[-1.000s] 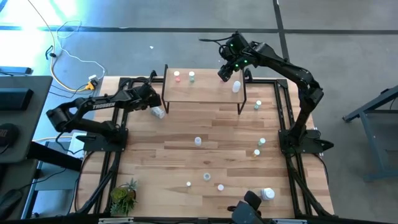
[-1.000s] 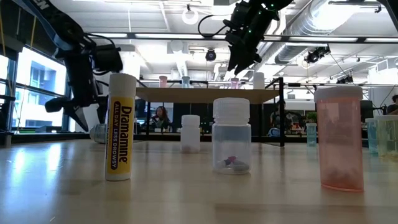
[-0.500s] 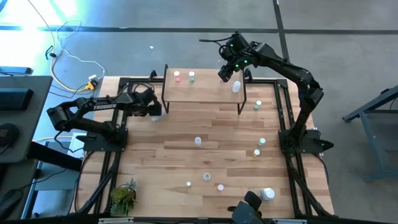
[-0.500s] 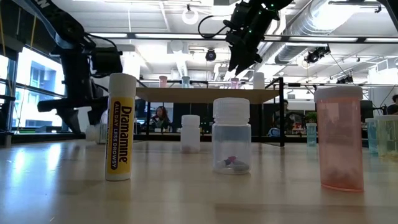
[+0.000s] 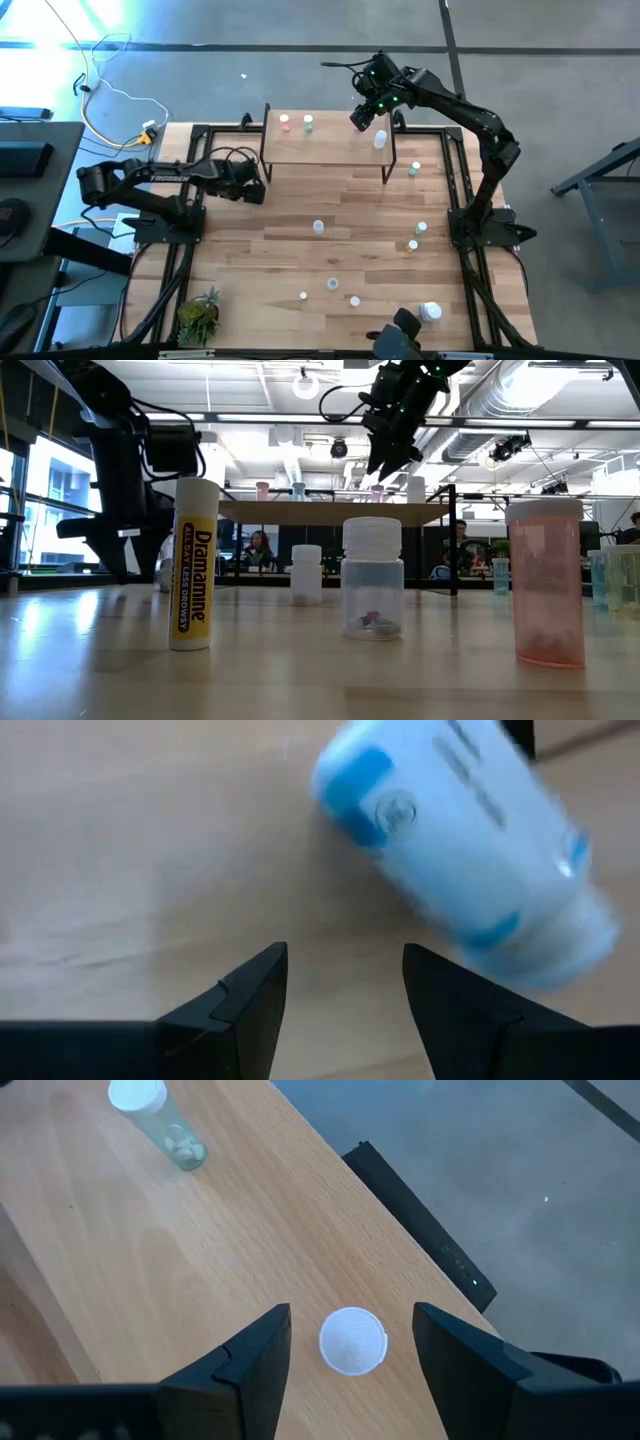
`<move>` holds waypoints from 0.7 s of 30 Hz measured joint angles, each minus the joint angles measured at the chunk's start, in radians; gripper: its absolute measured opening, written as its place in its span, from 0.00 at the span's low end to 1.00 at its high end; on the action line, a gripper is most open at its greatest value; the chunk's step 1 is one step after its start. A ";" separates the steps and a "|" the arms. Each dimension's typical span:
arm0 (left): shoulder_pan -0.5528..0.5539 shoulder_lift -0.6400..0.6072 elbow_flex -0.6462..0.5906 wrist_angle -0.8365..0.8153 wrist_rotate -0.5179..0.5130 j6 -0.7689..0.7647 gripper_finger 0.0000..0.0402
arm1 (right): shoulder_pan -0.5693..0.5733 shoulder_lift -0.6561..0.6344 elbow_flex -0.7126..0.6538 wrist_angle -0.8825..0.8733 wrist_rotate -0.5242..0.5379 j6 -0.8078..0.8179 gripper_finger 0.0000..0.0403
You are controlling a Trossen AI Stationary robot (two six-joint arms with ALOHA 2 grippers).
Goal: Pick and place medicine bottles onto shelf by color
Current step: Put the white pill bottle on the shelf
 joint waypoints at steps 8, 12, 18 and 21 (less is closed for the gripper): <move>-0.069 -0.120 0.000 -0.020 -0.057 0.112 0.47 | 0.012 0.000 0.000 0.000 -0.001 0.002 0.50; -0.065 -0.231 0.000 -0.018 -0.063 0.336 0.47 | 0.022 0.000 0.000 0.000 -0.001 0.000 0.50; -0.029 -0.372 0.000 -0.001 -0.038 0.660 0.47 | 0.026 0.000 0.000 0.000 -0.002 -0.001 0.50; -0.001 -0.414 0.001 0.011 0.018 0.680 0.47 | 0.026 0.000 0.000 0.000 -0.002 -0.001 0.50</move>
